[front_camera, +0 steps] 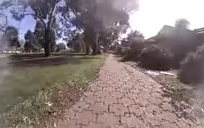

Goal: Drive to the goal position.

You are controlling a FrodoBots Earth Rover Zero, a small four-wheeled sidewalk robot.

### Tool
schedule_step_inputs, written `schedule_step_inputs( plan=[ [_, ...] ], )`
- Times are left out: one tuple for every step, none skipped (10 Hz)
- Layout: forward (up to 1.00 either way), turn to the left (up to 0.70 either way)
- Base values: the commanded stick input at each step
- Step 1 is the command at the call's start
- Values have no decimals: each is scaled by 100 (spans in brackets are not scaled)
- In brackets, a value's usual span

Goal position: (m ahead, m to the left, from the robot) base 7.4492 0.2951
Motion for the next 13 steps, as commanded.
schedule_step_inputs(
  plan=[
    [70, 0],
    [70, 0],
    [70, 0],
    [70, 0],
    [70, 0],
    [70, 0],
    [70, 0],
    [70, 0],
    [70, 0],
    [70, 0],
    [70, 0],
    [70, 0],
    [70, 0]
  ],
)
